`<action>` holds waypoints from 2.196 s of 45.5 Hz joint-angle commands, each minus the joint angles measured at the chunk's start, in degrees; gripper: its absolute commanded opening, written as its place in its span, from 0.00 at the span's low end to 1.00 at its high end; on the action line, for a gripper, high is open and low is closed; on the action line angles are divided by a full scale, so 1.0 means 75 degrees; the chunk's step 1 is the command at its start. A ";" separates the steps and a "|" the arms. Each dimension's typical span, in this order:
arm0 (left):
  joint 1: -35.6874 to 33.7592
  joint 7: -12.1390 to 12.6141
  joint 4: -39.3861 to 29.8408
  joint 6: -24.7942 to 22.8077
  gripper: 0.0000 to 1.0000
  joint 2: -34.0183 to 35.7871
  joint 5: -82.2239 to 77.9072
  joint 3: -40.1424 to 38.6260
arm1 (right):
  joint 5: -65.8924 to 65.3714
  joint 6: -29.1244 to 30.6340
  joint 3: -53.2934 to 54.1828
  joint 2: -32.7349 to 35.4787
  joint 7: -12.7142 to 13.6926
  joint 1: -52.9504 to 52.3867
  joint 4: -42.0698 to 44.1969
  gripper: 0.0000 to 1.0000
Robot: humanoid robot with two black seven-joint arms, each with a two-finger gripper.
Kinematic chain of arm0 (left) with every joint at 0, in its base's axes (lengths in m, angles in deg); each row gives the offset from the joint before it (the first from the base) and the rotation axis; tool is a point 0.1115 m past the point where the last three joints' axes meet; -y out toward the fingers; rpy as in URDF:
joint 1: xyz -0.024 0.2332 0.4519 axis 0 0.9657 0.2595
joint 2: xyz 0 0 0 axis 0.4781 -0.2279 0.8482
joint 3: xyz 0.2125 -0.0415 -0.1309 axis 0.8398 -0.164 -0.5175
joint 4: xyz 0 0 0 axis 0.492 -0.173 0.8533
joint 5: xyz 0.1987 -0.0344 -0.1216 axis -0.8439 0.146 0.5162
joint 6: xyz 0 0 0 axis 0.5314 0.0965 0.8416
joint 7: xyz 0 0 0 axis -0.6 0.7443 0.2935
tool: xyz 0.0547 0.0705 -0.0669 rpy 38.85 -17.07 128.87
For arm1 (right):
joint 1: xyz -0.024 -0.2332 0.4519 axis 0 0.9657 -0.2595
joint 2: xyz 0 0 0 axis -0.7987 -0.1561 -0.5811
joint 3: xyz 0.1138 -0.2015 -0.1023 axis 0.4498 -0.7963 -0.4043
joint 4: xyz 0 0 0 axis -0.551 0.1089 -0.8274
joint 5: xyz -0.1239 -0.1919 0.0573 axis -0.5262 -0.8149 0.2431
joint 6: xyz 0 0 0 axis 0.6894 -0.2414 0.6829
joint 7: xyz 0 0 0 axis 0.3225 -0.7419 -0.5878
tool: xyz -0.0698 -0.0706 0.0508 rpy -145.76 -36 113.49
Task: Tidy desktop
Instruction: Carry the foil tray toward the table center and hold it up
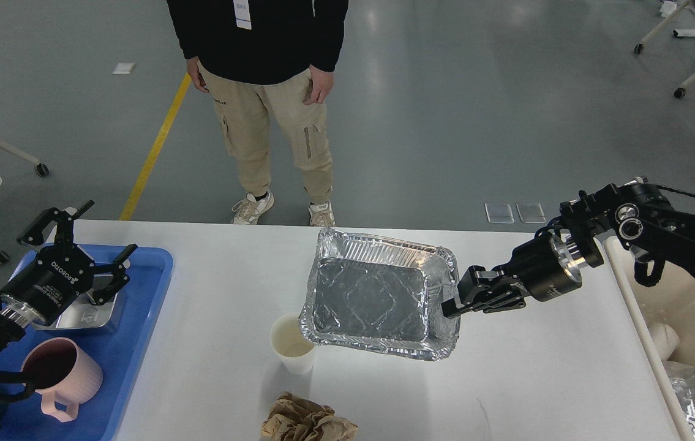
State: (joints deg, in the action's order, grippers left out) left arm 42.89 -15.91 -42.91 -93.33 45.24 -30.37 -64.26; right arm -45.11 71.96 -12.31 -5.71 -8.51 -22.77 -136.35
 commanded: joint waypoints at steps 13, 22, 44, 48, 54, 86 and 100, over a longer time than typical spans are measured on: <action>0.0152 -0.0502 0.0095 -0.0440 0.97 0.0187 -0.0173 -0.0056 | 0.0599 0.0002 0.0010 -0.0416 0.0276 0.0058 0.1037 0.00; 0.0562 -0.0538 0.0329 -0.0264 0.97 0.0257 -0.0138 -0.0044 | 0.0587 0.0002 0.0022 -0.0452 0.0288 0.0046 0.1014 0.00; 0.0715 -0.0538 0.0306 -0.0087 0.97 0.0866 0.0038 0.0002 | 0.0552 0.0002 0.0022 -0.0522 0.0300 0.0011 0.1061 0.00; 0.0622 -0.0445 0.0306 -0.0018 0.97 0.1264 -0.0009 0.0459 | 0.0552 0.0002 0.0022 -0.0522 0.0300 -0.0012 0.1049 0.00; 0.0505 -0.0129 0.0248 0.0263 0.97 0.2037 0.0026 0.0741 | 0.0552 0.0002 0.0010 -0.0510 0.0300 -0.0001 0.1049 0.00; 0.0422 0.1102 -0.4661 0.3133 0.97 0.5483 -0.2950 0.2252 | 0.0541 0.0002 0.0092 -0.0721 0.0382 0.0023 0.1037 0.00; 0.0668 0.1185 -0.6267 0.3592 0.97 0.7111 -0.3091 0.2534 | 0.0564 -0.0019 0.0139 -0.0698 0.0382 -0.0024 0.0967 0.00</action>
State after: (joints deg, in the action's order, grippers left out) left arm 47.33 -6.94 -86.21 -66.15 93.58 -53.43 -45.60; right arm -40.97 71.84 -11.48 -11.12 -5.56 -22.76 -128.89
